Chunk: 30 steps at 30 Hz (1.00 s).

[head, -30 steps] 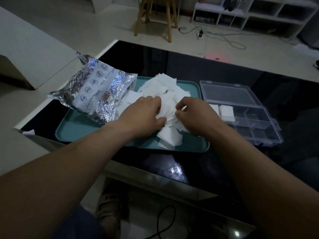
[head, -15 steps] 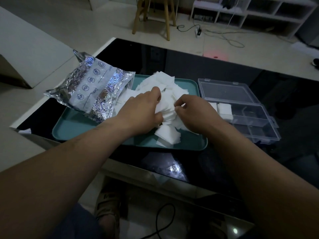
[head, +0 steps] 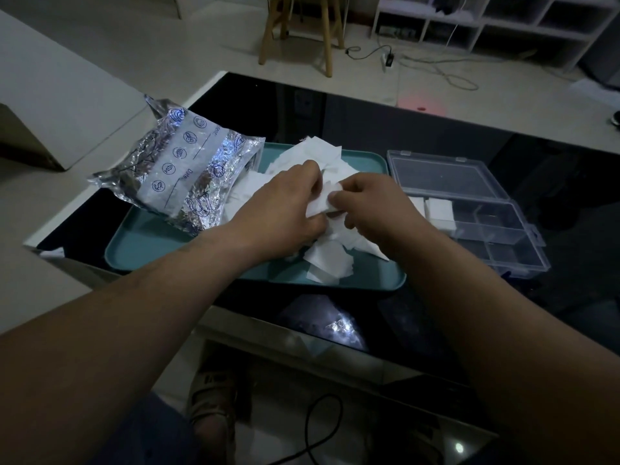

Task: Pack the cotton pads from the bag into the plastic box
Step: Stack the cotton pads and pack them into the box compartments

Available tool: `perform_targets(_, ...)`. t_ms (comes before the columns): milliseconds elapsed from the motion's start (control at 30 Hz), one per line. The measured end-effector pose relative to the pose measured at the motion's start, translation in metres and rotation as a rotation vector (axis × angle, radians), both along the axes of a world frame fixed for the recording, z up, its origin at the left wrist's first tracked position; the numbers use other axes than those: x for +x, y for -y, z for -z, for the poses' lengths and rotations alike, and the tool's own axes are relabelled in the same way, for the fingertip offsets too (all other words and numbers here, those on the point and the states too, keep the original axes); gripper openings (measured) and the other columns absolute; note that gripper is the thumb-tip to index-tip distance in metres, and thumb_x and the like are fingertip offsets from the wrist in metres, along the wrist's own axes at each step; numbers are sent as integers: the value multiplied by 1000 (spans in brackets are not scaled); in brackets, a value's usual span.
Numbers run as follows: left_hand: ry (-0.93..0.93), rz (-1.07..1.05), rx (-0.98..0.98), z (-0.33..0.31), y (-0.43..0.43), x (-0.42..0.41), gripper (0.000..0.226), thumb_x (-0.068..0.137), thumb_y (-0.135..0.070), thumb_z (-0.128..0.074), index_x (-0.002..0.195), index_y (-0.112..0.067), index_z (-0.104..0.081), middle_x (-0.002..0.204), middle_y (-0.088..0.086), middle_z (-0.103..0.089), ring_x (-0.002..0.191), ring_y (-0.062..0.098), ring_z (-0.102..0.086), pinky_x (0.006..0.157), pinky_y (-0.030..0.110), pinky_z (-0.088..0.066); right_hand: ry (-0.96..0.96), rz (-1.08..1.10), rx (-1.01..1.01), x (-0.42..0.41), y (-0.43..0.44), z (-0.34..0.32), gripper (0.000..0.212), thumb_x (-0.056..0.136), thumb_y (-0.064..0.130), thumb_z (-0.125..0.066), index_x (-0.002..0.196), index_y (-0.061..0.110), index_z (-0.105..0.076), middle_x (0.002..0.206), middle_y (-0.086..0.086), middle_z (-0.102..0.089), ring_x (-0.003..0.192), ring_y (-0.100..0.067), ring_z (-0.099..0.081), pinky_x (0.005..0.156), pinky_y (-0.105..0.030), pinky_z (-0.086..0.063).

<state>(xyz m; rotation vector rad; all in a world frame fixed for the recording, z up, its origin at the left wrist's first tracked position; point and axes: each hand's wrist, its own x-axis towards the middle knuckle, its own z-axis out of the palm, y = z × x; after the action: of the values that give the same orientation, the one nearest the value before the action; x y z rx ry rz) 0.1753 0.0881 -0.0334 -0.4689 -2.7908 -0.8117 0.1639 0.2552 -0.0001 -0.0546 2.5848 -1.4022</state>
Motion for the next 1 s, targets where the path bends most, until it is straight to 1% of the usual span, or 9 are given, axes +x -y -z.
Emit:
perform_targets(133,-8,38,38,0,-1,1,37,87,-34,-71,100,-18,-41,85,-8,-47,74,15,-46,60,36,-34,78,38,-108,-1,4,-2,21,94,9,-59,92,-8,-71,68,-11,-59,45,-8,-47,40,-15,-34)
perform_targets(200,23,36,68,-3,0,1,33,92,-28,-68,104,-20,-38,83,-7,-49,69,9,-49,59,37,-33,117,45,-173,-2,5,-6,22,95,11,-56,92,-3,-72,71,-6,-66,50,-7,-54,45,-16,-40)
perform_targets(267,79,-31,167,-10,1,-1,29,97,-25,-61,117,-24,-40,88,-2,-58,70,14,-58,62,37,-44,112,59,-202,-5,2,-10,22,98,17,-55,100,8,-75,85,-2,-76,66,-9,-63,57,-21,-46)
perform_targets(367,302,-179,555,-24,5,-5,32,99,-17,-49,126,-34,-50,91,7,-64,66,21,-63,55,33,-51,-22,62,-39,-10,-10,-12,24,105,18,-51,108,12,-74,99,-1,-75,79,-12,-65,64,-25,-48)
perform_targets(433,454,-262,829,-29,9,-9,26,97,-11,-46,112,-28,-59,93,9,-57,66,21,-57,49,28,-43,-131,-3,145,-12,-16,-7,21,105,18,-53,109,13,-73,103,4,-73,81,-11,-65,68,-28,-52)
perform_targets(533,612,-333,1015,-29,12,-11,13,96,-13,-52,100,-22,-60,90,8,-55,61,17,-52,49,23,-35,-203,-174,388,-11,-19,6,27,97,33,-68,124,29,-66,115,5,-64,96,-14,-62,81,-32,-51)
perform_targets(700,803,-344,1110,-28,13,-9,9,101,-32,-58,105,-26,-61,79,3,-46,54,13,-43,42,17,-28,-371,-384,702,-6,-8,17,55,85,53,-74,136,41,-56,139,2,-52,129,-26,-45,105,-46,-39)
perform_targets(833,805,-372,1091,-27,14,-8,9,99,-33,-61,103,-25,-63,82,3,-44,51,12,-41,40,17,-25,-438,-375,776,-6,-4,26,38,94,50,-64,129,38,-60,133,4,-58,121,-24,-54,102,-46,-38)
perform_targets(1000,812,-426,1088,-22,13,-9,7,96,-25,-63,102,-23,-64,78,3,-46,51,13,-41,41,18,-26,-446,-390,831,-5,-1,30,45,90,50,-67,132,35,-56,131,0,-55,116,-26,-55,98,-45,-41)
